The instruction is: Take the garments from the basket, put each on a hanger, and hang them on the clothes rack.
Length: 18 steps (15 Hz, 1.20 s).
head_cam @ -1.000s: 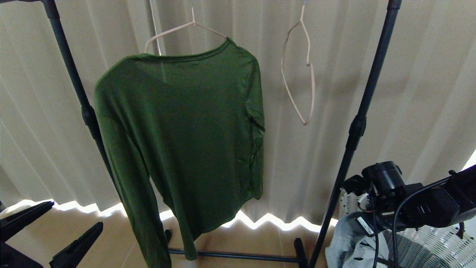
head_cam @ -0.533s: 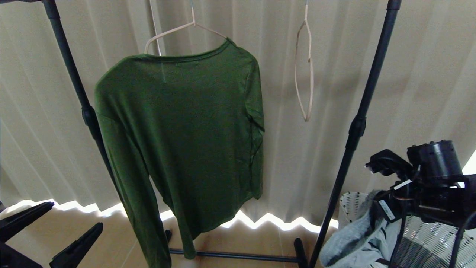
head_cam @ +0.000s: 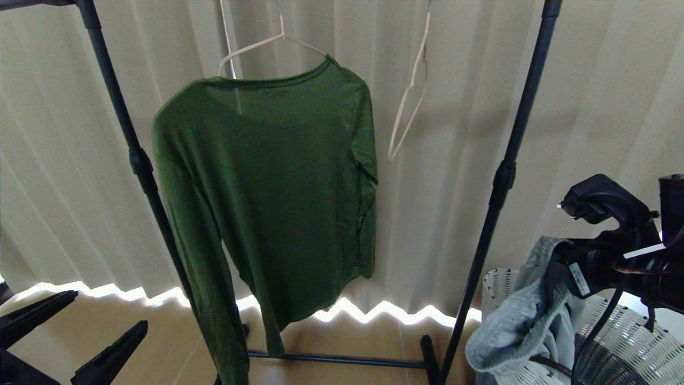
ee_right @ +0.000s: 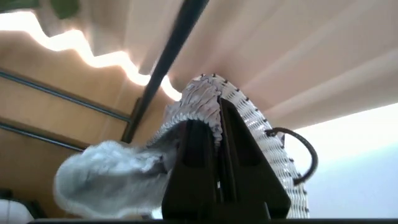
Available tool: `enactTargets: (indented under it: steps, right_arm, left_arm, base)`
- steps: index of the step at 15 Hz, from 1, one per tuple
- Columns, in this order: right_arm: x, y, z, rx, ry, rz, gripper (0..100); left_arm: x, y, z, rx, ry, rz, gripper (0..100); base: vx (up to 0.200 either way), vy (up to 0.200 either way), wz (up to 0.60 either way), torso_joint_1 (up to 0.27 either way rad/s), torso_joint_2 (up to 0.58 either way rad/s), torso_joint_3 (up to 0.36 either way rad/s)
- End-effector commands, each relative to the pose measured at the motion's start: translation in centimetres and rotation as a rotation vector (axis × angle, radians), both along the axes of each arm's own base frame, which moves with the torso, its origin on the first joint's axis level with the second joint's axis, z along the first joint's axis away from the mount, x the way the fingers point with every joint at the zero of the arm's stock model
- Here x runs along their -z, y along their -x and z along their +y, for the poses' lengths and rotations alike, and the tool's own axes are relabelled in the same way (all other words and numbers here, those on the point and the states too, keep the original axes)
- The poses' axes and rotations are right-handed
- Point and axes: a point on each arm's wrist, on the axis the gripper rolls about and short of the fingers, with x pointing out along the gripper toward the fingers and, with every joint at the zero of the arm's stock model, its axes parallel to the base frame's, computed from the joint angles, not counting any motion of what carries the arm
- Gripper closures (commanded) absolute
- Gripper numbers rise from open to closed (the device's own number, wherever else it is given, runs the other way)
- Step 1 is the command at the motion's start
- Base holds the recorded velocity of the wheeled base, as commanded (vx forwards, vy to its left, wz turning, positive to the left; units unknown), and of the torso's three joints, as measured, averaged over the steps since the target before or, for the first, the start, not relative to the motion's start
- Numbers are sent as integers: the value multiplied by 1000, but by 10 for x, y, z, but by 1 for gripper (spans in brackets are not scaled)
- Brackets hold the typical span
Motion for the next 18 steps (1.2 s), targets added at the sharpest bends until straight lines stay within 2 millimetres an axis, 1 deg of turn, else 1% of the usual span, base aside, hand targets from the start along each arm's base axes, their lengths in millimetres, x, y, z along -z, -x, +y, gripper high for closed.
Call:
enactTargets:
  steps: [1, 4, 7, 9, 11, 12, 13, 15, 16, 18]
  right_arm:
    - [-5, 1, 2, -10, -7, -21, 100]
    - [-10, 0, 5, -21, -9, -36, 100]
    - [-16, -1, 6, -39, 8, -59, 100]
    - [-24, -2, 8, -53, 9, -88, 100]
    - [-31, 0, 15, -98, -9, -110, 100]
    - [-35, 2, 18, -149, -37, -122, 100]
    - [-39, 3, 21, -197, -59, -131, 100]
    - [-50, 3, 28, -259, -91, -166, 100]
    - [-57, 5, 37, -304, -110, -204, 100]
    - [-71, 10, 51, -372, -145, -279, 100]
  left_arm:
    - [0, 0, 0, 0, 0, 1, 0]
    - [0, 0, 0, 3, -1, 1, 0]
    - [3, 2, -3, 45, -3, 11, 0]
    - [6, 3, -6, 81, -5, 19, 0]
    - [6, 4, -8, 109, -3, 18, 0]
    - [5, 5, -10, 133, 3, 11, 0]
    - [2, 8, -12, 167, 17, -5, 0]
    - [3, 11, -20, 346, 56, 22, 0]
    - [1, 7, -27, 439, 86, 54, 0]
    - [-13, -7, -39, 507, 96, 66, 0]
  base:
    - [-200, 0, 0, -7, 2, 2]
    - [-200, 0, 0, 1, 6, 2]
    - [-200, 0, 0, 2, 4, 4]
    - [0, 0, 0, 0, 0, 0]
    - [0, 0, 0, 0, 0, 0]
    - [0, 0, 0, 0, 0, 0]
    - [0, 0, 0, 0, 0, 0]
    - [0, 0, 0, 0, 0, 0]
    - [0, 0, 0, 0, 0, 0]
    - [0, 0, 0, 0, 0, 0]
